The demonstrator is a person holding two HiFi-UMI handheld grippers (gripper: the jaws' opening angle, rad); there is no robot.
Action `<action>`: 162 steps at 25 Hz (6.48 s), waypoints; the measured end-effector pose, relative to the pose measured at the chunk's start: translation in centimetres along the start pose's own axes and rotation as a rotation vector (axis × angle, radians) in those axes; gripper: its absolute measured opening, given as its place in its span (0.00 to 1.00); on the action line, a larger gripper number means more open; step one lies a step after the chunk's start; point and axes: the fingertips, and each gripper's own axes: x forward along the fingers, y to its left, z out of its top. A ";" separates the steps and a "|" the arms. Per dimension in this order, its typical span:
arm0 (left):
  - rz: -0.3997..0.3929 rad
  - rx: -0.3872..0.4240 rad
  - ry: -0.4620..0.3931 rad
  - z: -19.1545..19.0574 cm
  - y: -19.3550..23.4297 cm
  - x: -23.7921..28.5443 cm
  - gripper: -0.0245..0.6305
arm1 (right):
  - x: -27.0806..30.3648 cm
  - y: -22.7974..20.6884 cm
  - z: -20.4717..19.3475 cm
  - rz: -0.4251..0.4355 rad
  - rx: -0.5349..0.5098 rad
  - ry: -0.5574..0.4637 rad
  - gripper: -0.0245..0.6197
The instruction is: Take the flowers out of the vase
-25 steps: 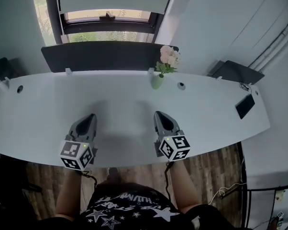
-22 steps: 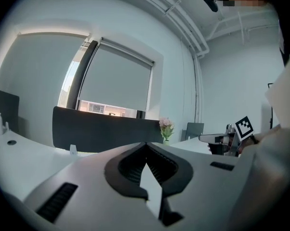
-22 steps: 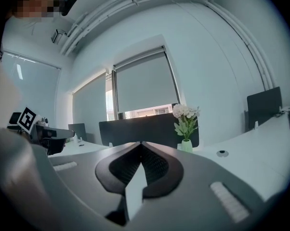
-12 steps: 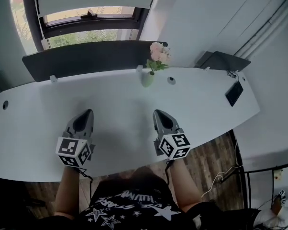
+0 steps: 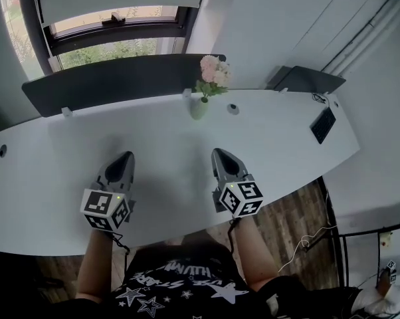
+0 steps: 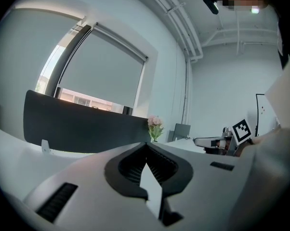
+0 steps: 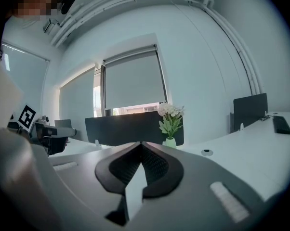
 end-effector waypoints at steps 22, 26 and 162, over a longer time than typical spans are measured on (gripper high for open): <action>0.063 0.042 0.034 2.3 -4.6 11.1 0.05 | 7.6 -10.1 1.4 0.134 0.054 0.025 0.04; 0.080 0.029 0.054 1.6 -4.9 14.0 0.05 | 9.9 -11.5 1.5 0.177 0.052 0.047 0.05; 0.030 0.123 0.001 -2.8 -4.7 8.9 0.14 | 3.2 3.1 7.4 0.353 -0.089 -0.029 0.17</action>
